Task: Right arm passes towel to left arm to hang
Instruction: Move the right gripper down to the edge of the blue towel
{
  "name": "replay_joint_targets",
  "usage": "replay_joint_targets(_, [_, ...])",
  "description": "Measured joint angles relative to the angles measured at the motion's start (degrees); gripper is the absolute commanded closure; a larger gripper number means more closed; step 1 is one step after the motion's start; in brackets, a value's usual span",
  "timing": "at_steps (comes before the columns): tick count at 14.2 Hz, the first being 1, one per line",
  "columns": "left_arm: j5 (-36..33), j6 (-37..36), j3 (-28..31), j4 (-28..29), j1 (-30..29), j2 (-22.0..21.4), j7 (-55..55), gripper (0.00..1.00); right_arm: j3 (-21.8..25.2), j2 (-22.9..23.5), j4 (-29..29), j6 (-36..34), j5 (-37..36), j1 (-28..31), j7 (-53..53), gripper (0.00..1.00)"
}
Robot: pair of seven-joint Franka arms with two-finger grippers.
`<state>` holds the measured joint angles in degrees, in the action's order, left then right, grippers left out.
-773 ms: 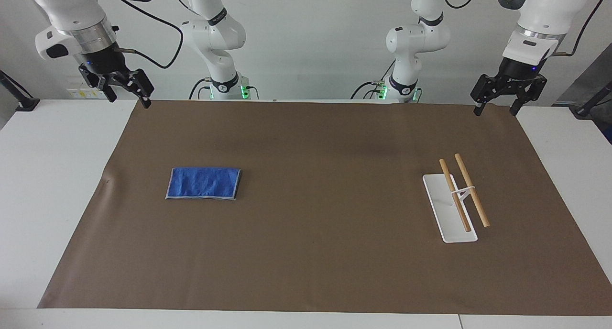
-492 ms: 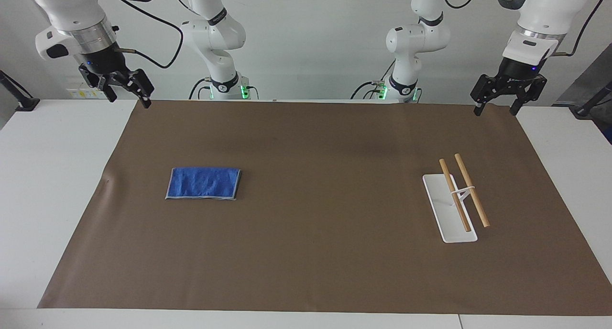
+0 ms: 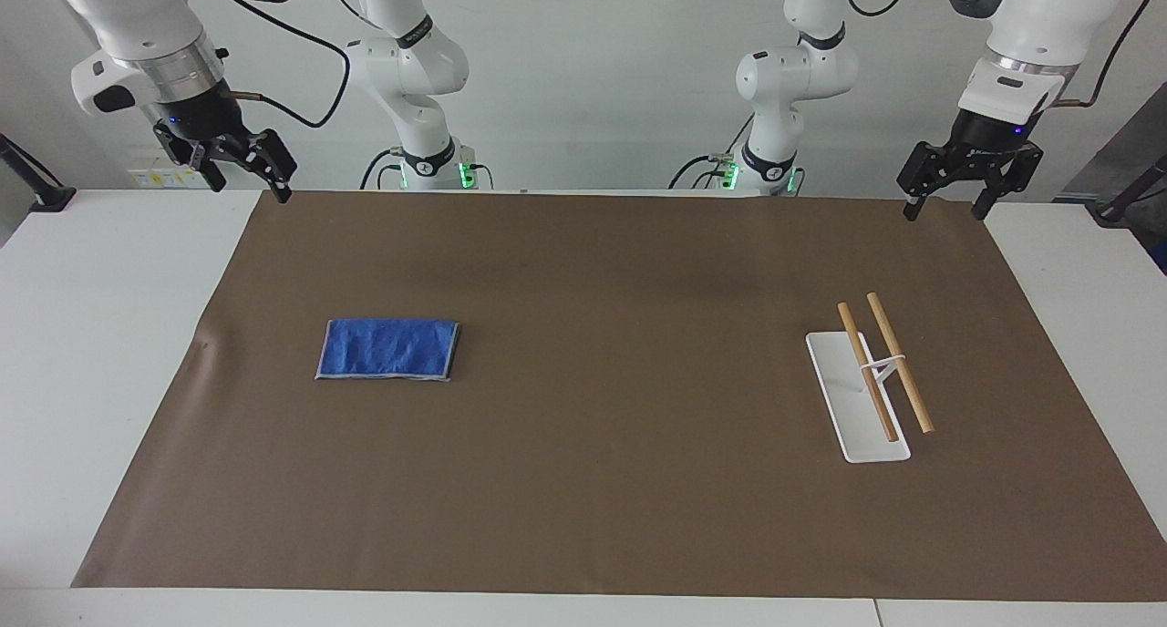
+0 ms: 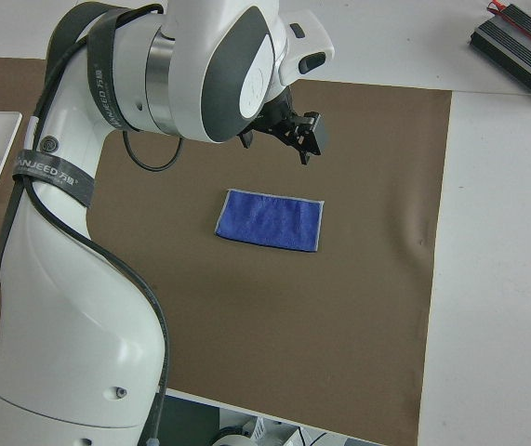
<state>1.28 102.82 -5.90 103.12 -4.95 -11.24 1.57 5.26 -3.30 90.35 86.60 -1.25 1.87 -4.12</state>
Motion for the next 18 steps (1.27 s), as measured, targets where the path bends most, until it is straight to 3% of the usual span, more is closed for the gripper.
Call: replay_joint_targets(18, [0.0,0.0,0.0,0.0,0.0,0.0,0.0,0.0,0.32,-3.19,8.1,6.25,0.0,0.96,6.77,0.0])
